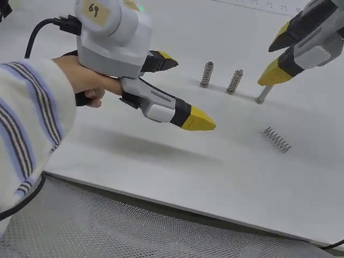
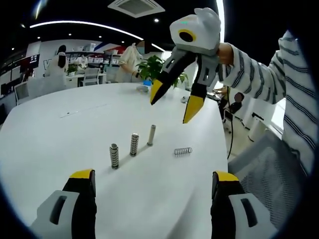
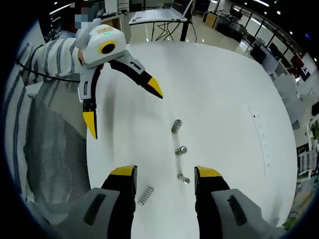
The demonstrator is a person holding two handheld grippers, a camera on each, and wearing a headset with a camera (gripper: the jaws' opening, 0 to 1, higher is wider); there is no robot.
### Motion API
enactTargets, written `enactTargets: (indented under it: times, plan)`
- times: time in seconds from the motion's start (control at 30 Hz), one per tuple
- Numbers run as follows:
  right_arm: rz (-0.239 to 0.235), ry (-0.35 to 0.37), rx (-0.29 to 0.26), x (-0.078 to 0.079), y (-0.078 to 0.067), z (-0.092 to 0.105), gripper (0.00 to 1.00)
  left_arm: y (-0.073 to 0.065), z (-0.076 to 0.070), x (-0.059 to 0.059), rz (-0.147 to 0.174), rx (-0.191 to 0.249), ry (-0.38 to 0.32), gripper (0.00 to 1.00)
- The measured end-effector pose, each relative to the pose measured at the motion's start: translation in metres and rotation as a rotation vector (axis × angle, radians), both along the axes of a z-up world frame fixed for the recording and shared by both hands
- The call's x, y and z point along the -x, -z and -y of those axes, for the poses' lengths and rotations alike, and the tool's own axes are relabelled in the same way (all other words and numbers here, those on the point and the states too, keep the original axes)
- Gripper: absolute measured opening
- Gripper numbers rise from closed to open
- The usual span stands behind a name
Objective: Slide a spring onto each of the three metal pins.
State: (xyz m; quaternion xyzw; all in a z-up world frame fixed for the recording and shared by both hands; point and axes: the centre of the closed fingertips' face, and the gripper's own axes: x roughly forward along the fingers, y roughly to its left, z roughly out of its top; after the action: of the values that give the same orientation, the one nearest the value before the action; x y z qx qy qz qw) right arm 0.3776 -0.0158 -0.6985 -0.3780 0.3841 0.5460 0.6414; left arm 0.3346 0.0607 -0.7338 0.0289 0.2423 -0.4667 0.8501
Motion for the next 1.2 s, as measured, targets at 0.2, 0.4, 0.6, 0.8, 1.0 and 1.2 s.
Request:
enactTargets:
  times: [0.2, 0.4, 0.6, 0.8, 1.0, 1.2]
  plan:
    - [-0.038, 0.082, -0.058, 0.007, 0.007, 0.017, 0.53, 0.0, -0.001, -0.001, -0.006, 0.004, 0.0, 0.94]
    - [-0.028, 0.156, -0.147, 0.006, 0.008, 0.027, 0.56, 0.0, 0.0, 0.0, -0.014, 0.008, 0.003, 0.94]
    - [-0.029, 0.197, -0.245, 0.012, 0.007, 0.032, 0.62, 0.001, 0.001, 0.002, -0.023, 0.005, 0.012, 0.93]
    - [-0.022, 0.236, -0.315, 0.018, 0.013, 0.037, 0.76, 0.001, 0.0, 0.003, -0.03, 0.005, 0.016, 0.93]
    - [-0.001, 0.272, -0.375, 0.023, 0.019, 0.044, 0.89, 0.002, -0.004, 0.007, -0.034, -0.006, 0.019, 0.93]
    - [0.002, 0.318, -0.417, 0.027, 0.027, 0.053, 0.92, -0.007, -0.002, 0.005, -0.029, 0.021, 0.008, 0.92]
